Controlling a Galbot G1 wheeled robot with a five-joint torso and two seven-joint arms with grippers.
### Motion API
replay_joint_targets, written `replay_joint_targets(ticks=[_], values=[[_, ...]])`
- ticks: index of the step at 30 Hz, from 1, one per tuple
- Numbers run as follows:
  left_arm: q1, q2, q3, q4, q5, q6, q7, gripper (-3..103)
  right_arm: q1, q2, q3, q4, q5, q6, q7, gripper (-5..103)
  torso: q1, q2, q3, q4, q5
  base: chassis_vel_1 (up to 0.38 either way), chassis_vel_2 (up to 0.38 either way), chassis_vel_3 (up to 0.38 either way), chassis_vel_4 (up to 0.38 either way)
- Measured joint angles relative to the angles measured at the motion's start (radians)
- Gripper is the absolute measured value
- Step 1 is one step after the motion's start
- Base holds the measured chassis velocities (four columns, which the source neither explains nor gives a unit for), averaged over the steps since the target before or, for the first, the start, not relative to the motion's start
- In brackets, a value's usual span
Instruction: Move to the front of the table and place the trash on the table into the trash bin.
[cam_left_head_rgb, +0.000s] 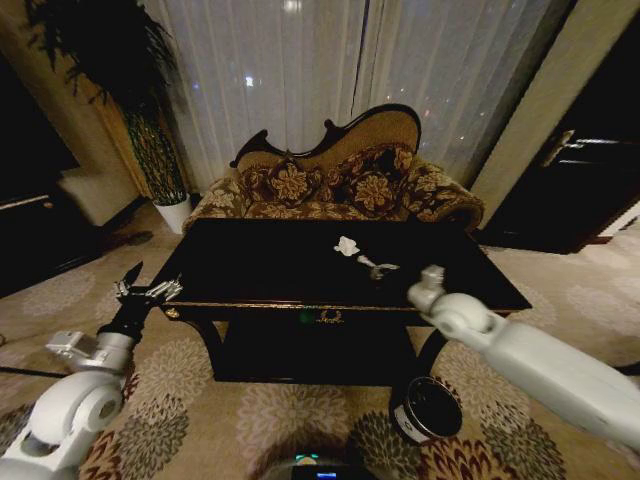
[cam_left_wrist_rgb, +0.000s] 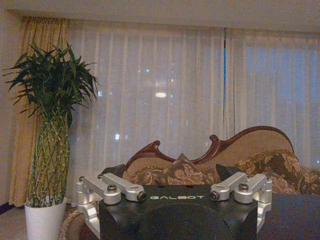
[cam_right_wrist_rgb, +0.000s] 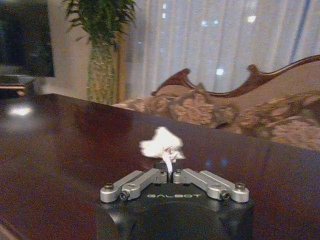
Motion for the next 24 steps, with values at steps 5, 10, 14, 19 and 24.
replay_joint_targets(ticks=[5, 10, 14, 19, 24], values=[[0.000, 0.000, 0.000, 0.000, 0.000, 0.000, 0.000, 100, -0.119, -0.008, 0.151, 0.009, -0.025, 0.039, -0.010, 1, 0.000, 0.000, 0.000, 0.0002, -0.0008, 0.000, 0.000, 0.000, 0.000], [0.000, 0.000, 0.000, 0.000, 0.000, 0.000, 0.000, 100, -0.264, 0.073, 0.334, -0.001, -0.051, 0.063, -0.018, 1, 0.000, 0.000, 0.000, 0.0012, -0.0011, 0.000, 0.000, 0.000, 0.000], [0.000, 0.000, 0.000, 0.000, 0.000, 0.000, 0.000, 100, -0.421, 0.118, 0.468, -0.016, -0.080, 0.100, -0.046, 1, 0.000, 0.000, 0.000, 0.0002, 0.0001, 0.000, 0.000, 0.000, 0.000], [0.000, 0.000, 0.000, 0.000, 0.000, 0.000, 0.000, 100, -0.628, 0.216, 0.682, -0.027, -0.129, 0.161, -0.099, 1, 0.000, 0.000, 0.000, 0.0005, 0.0000, 0.000, 0.000, 0.000, 0.000], [0.000, 0.000, 0.000, 0.000, 0.000, 0.000, 0.000, 100, -0.755, 0.311, 0.796, -0.038, -0.170, 0.208, -0.139, 1, 0.000, 0.000, 0.000, 0.0004, -0.0003, 0.000, 0.000, 0.000, 0.000]])
